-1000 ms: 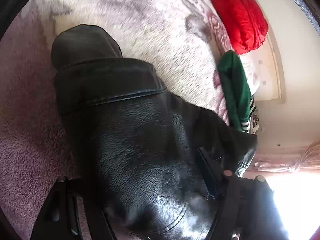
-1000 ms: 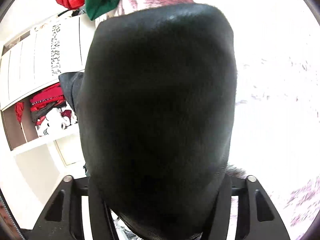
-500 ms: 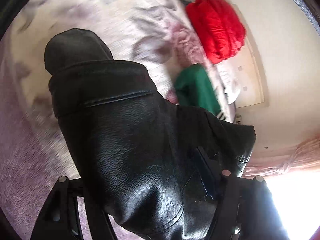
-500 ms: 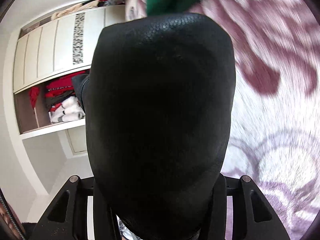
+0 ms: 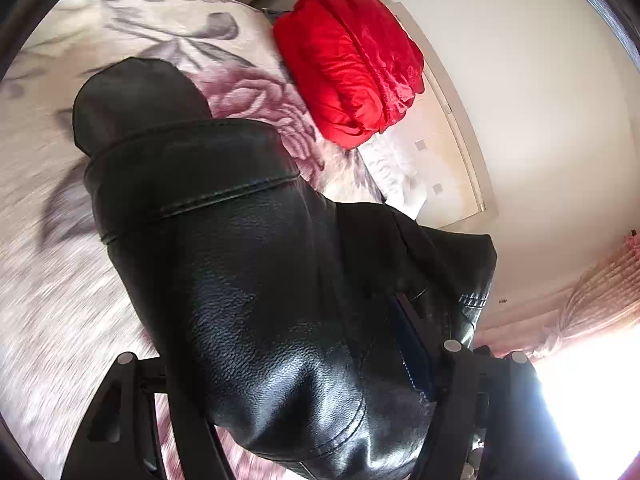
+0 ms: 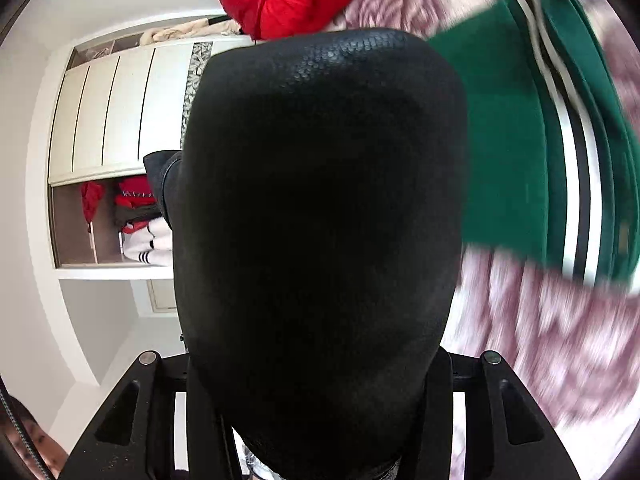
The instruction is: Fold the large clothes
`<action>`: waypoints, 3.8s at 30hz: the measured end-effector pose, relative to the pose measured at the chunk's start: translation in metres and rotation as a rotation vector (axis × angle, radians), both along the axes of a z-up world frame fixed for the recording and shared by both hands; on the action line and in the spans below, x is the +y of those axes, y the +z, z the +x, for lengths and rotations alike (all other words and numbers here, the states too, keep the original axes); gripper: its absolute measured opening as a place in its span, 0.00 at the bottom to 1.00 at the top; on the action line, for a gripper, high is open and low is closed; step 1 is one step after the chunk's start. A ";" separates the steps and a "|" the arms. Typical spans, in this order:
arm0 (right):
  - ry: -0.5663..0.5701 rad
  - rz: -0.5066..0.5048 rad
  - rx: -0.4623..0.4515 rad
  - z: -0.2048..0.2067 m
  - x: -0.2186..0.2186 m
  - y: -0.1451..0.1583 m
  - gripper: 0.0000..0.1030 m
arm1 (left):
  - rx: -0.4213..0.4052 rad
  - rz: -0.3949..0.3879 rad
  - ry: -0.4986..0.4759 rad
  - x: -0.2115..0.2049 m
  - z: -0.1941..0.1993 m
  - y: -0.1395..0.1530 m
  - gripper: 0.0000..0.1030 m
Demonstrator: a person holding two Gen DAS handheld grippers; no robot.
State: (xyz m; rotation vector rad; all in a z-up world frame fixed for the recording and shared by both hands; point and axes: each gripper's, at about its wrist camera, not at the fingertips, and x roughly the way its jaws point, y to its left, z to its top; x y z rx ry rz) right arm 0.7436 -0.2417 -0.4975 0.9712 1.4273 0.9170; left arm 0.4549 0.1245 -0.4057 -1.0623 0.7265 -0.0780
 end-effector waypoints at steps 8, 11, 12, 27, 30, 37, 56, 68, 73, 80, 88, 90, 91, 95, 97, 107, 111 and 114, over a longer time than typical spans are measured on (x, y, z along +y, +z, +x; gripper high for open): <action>0.100 -0.076 0.051 0.148 0.000 -0.090 0.49 | 0.049 0.046 -0.074 -0.016 0.078 -0.077 0.63; 0.118 -0.142 0.085 0.178 -0.002 -0.130 0.52 | 0.115 0.087 -0.130 -0.023 0.087 -0.116 0.63; 0.115 -0.146 0.094 0.183 -0.004 -0.140 0.57 | 0.116 0.112 -0.155 -0.027 0.084 -0.117 0.63; 0.049 -0.882 -0.211 0.102 0.007 -0.057 0.96 | 0.250 0.607 -0.339 -0.054 0.066 -0.055 0.92; -0.032 -1.140 -0.305 0.047 0.016 -0.034 0.97 | 0.245 0.772 -0.341 -0.058 0.061 -0.037 0.92; -0.188 -1.415 -0.367 -0.070 0.050 0.018 0.97 | 0.231 0.993 -0.333 -0.059 0.031 0.018 0.95; -0.460 -1.496 -0.478 -0.335 0.109 0.356 0.97 | 0.039 0.995 -0.426 -0.050 -0.175 0.266 0.96; -0.548 -1.488 -0.622 -0.489 0.133 0.495 0.97 | -0.066 0.999 -0.356 -0.028 -0.284 0.372 0.96; -0.567 -1.467 -0.649 -0.532 0.139 0.521 0.97 | -0.079 1.001 -0.329 -0.021 -0.307 0.387 0.96; -0.576 -1.450 -0.691 -0.569 0.150 0.545 0.97 | -0.115 1.004 -0.301 -0.017 -0.332 0.401 0.96; -0.594 -1.452 -0.728 -0.587 0.153 0.562 0.98 | -0.138 0.999 -0.292 -0.016 -0.349 0.404 0.96; -0.597 -1.457 -0.732 -0.585 0.152 0.564 1.00 | -0.149 1.001 -0.291 -0.018 -0.352 0.406 0.98; -0.602 -1.453 -0.733 -0.588 0.152 0.565 1.00 | -0.152 1.000 -0.292 -0.018 -0.353 0.407 0.98; -0.613 -1.447 -0.732 -0.595 0.151 0.570 1.00 | -0.175 1.002 -0.278 -0.017 -0.357 0.413 0.98; -0.620 -1.445 -0.737 -0.598 0.153 0.573 1.00 | -0.185 1.004 -0.272 -0.018 -0.360 0.415 0.99; -0.642 -1.426 -0.755 -0.614 0.155 0.580 1.00 | -0.203 1.014 -0.265 -0.018 -0.368 0.420 0.99; -0.636 -1.425 -0.754 -0.616 0.155 0.579 1.00 | -0.203 1.013 -0.270 -0.019 -0.369 0.421 0.99; -0.637 -1.426 -0.755 -0.618 0.155 0.580 1.00 | -0.204 1.013 -0.270 -0.019 -0.370 0.421 0.99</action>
